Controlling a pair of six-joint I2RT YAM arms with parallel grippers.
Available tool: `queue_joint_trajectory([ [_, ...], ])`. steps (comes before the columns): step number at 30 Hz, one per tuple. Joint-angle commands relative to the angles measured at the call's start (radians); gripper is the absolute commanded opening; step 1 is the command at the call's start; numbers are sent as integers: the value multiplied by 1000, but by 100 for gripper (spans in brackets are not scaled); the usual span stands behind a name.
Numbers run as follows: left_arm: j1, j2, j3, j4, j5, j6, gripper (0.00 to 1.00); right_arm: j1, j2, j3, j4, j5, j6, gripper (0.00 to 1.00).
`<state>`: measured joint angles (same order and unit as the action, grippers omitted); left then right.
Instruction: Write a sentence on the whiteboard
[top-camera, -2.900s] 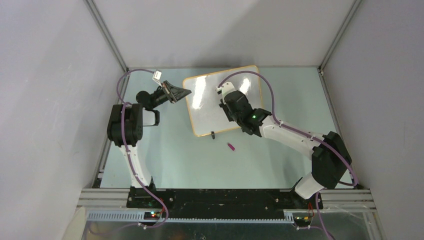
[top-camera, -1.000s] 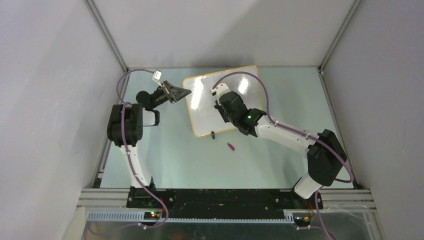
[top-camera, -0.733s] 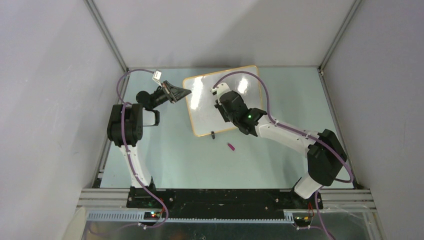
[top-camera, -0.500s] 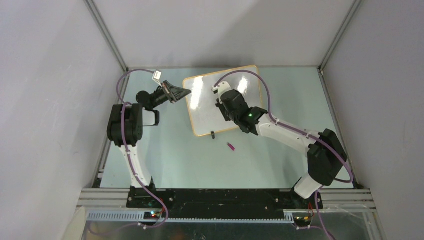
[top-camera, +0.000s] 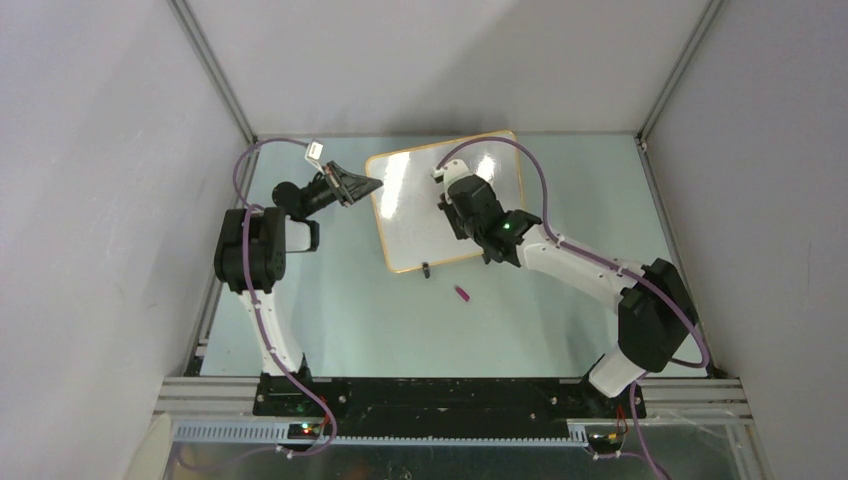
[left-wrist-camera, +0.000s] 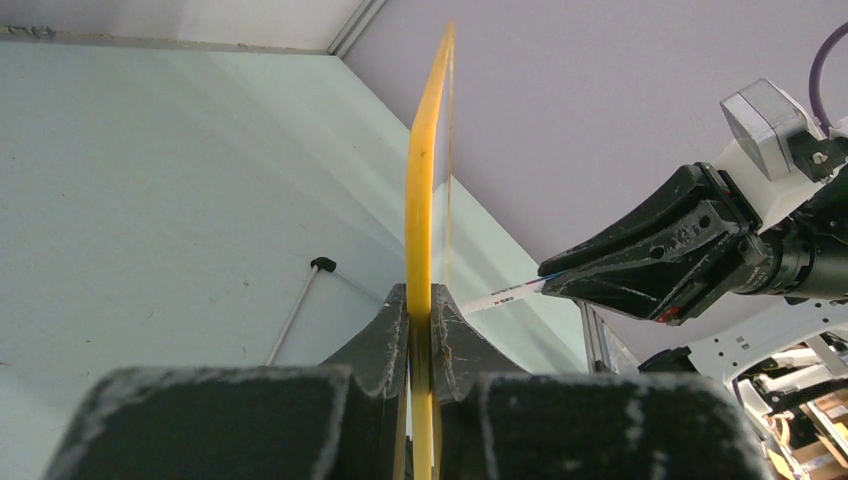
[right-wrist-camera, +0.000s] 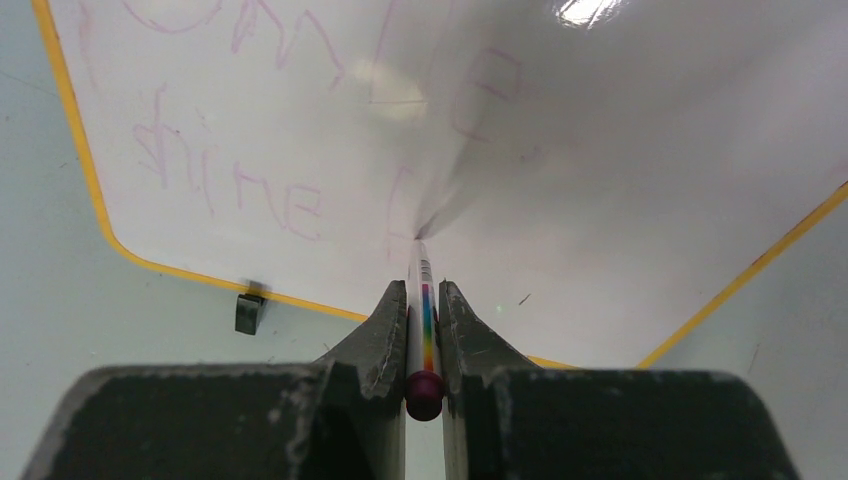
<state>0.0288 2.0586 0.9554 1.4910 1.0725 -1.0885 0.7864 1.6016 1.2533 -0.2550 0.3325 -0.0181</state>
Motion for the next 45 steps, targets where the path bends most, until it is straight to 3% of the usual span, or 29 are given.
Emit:
queue_joint_trajectory([
  [1, -14, -32, -14, 38, 7, 54, 0, -25, -20, -9, 17, 47, -2, 0],
  [17, -14, -32, -14, 39, 10, 55, 0, 10, -28, -70, 23, 55, 13, 0],
  [36, -12, -34, -15, 39, 8, 55, 0, 68, 26, -25, 55, 49, -4, 0],
  [45, -12, -34, -15, 38, 7, 55, 0, 65, -78, -24, 24, 23, -2, 0],
])
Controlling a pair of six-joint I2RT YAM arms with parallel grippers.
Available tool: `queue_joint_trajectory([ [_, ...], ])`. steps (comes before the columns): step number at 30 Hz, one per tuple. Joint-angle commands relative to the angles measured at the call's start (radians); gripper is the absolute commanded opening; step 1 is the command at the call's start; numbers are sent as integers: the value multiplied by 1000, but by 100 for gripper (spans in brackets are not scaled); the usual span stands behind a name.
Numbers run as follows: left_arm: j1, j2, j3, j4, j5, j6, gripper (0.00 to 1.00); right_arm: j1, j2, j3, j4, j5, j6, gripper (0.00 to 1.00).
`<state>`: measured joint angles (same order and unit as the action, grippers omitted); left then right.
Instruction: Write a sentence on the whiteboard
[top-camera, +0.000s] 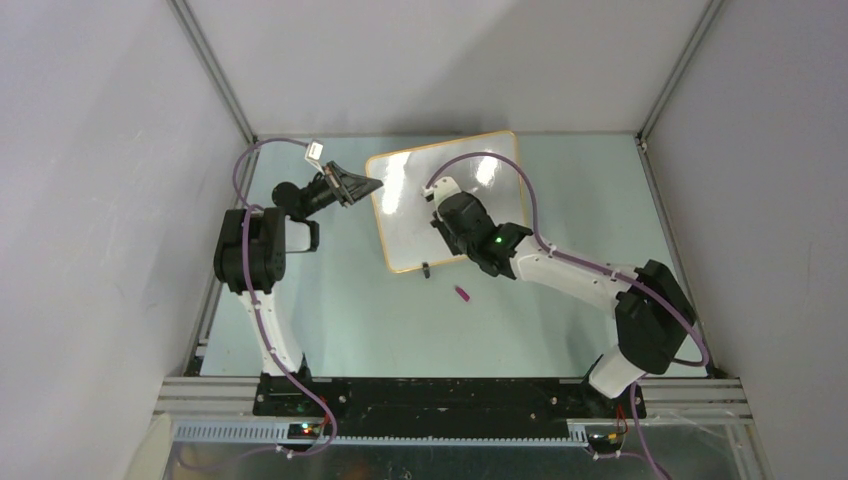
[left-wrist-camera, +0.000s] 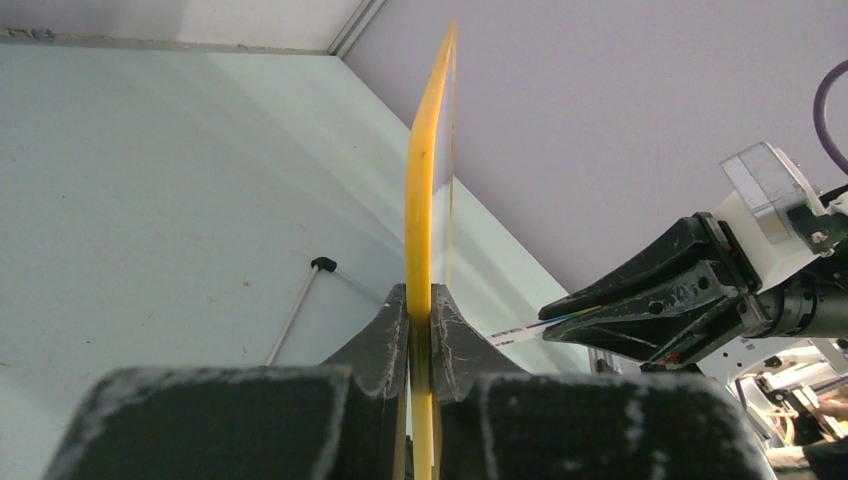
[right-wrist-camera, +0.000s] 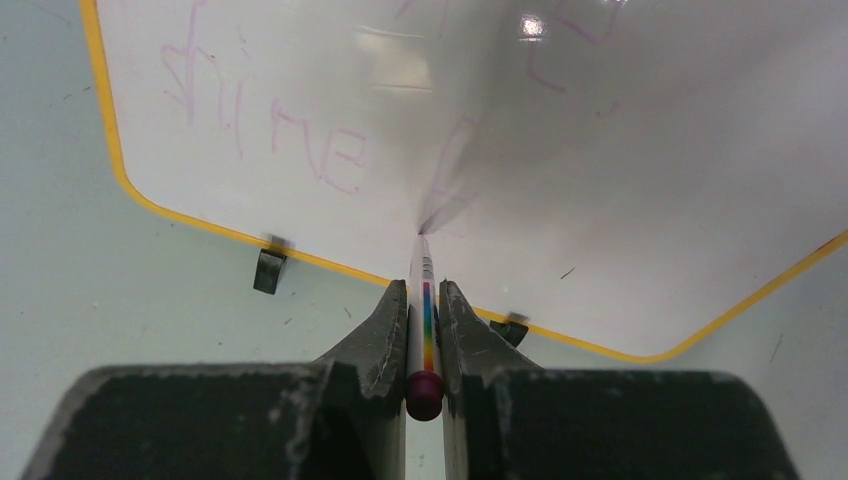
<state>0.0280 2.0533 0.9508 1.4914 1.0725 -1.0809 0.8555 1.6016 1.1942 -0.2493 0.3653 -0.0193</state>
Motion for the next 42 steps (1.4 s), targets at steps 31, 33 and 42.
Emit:
queue_joint_trajectory([
  [31, -11, -29, -12, 38, 7, 47, 0, -68, -37, 63, 41, -23, -14, 0],
  [33, -12, -29, -13, 38, 8, 49, 0, -71, -32, 65, 40, -21, -14, 0],
  [42, -11, -30, -14, 38, 7, 51, 0, -80, -4, 66, 43, 4, -20, 0],
])
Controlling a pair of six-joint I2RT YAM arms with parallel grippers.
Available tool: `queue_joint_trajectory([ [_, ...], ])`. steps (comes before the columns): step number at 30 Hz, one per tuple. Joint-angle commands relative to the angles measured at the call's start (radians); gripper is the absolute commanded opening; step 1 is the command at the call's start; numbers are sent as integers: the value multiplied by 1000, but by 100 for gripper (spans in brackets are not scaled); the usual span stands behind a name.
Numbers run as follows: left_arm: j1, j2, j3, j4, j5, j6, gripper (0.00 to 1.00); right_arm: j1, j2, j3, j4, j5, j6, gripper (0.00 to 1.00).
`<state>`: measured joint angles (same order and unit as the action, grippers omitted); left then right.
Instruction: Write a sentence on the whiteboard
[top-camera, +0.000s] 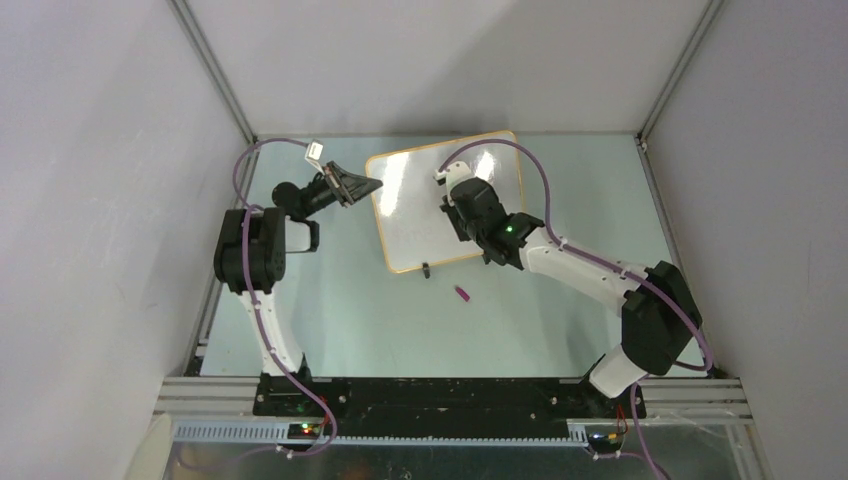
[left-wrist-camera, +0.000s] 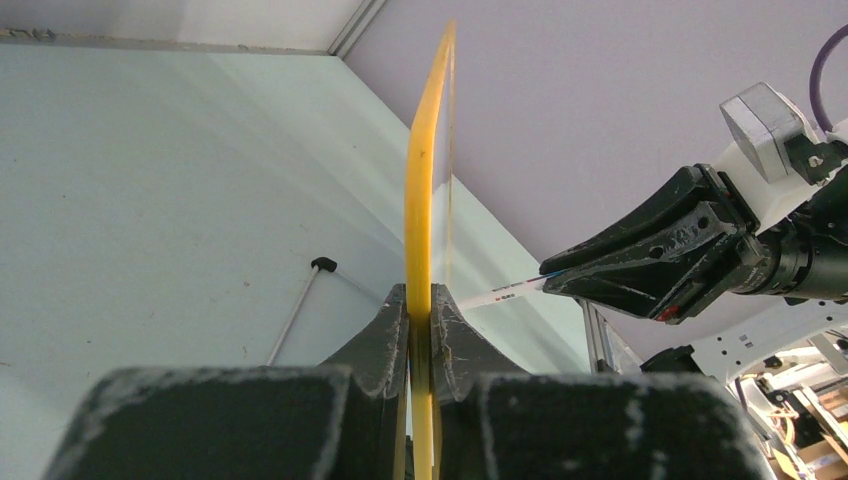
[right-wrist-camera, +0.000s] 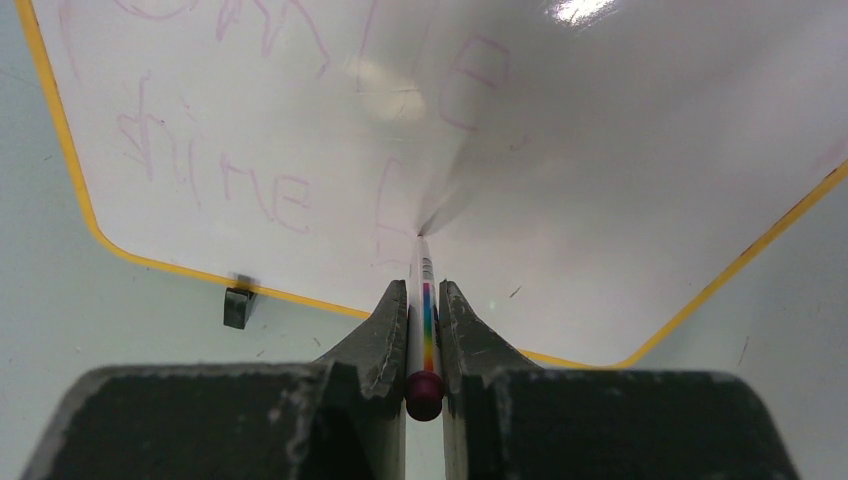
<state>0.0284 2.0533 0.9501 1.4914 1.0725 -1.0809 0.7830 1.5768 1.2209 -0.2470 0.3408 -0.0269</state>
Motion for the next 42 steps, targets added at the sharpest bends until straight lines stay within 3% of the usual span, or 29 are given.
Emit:
queue_joint_trajectory([
  [1, -12, -30, -14, 38, 7, 50, 0, -9, 25, 39, 40, 31, -13, 0],
  [26, -12, -29, -13, 38, 8, 49, 0, -35, 17, 52, -8, 34, 9, 0],
  [42, -12, -28, -12, 38, 7, 49, 0, -6, -13, -23, -15, 48, 22, 0],
])
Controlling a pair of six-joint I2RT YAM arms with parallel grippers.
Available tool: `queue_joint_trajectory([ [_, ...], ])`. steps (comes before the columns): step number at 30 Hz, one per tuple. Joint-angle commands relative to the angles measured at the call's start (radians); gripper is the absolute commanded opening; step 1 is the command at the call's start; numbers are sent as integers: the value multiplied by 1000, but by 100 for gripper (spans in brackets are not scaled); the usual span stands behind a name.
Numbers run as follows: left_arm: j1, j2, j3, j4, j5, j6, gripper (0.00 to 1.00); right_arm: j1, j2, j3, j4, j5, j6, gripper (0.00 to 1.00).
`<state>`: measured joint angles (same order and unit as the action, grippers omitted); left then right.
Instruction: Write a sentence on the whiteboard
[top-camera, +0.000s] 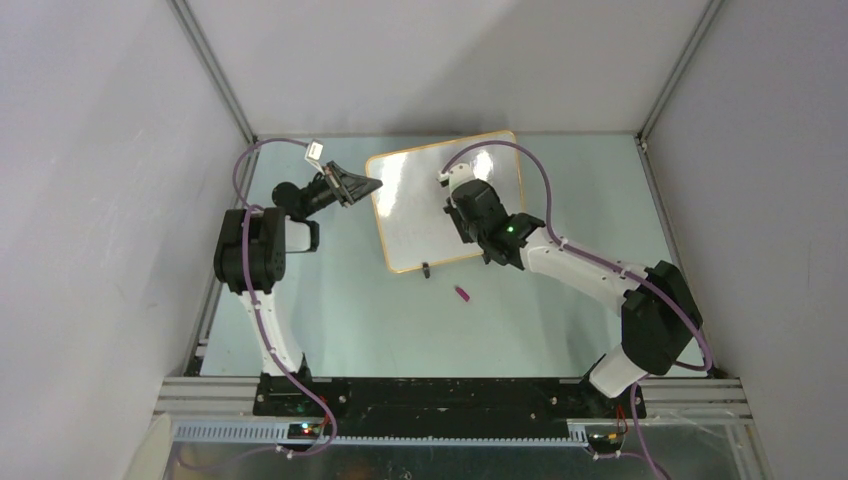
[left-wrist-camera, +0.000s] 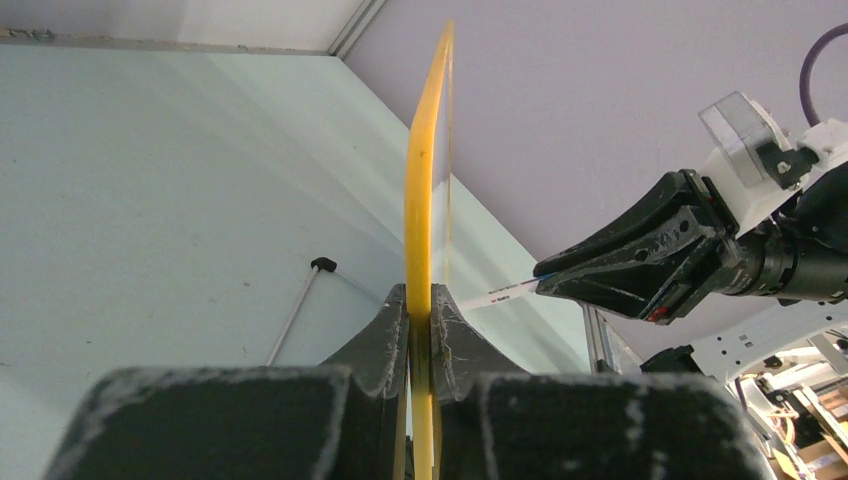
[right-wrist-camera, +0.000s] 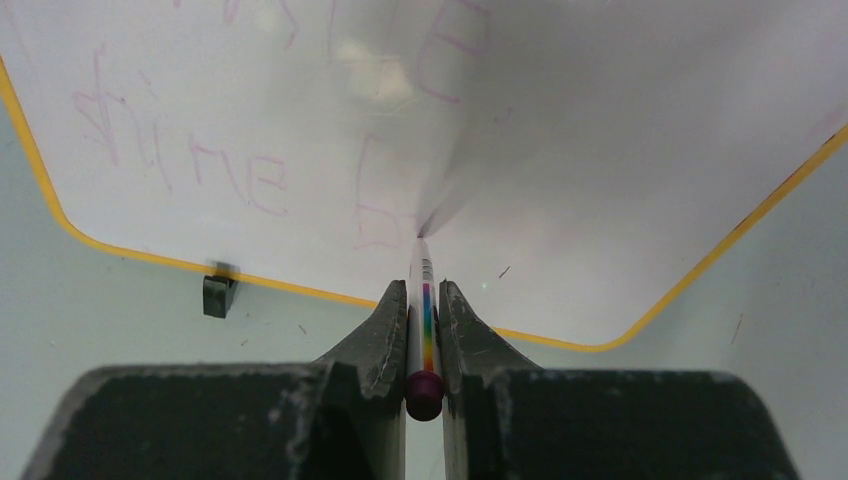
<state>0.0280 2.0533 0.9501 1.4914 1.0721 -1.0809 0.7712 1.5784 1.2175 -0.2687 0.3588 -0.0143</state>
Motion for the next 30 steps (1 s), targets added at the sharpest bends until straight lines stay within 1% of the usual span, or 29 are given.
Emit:
queue_joint_trajectory([
  [1, -11, -28, -11, 38, 9, 49, 0, 8, -15, -20, 8, 33, 10, 0],
  [10, -11, -29, -12, 38, 8, 49, 0, 0, -22, -10, 44, 21, -7, 0],
  [30, -11, -28, -11, 38, 10, 48, 0, -29, 27, 72, 29, 0, -17, 0],
])
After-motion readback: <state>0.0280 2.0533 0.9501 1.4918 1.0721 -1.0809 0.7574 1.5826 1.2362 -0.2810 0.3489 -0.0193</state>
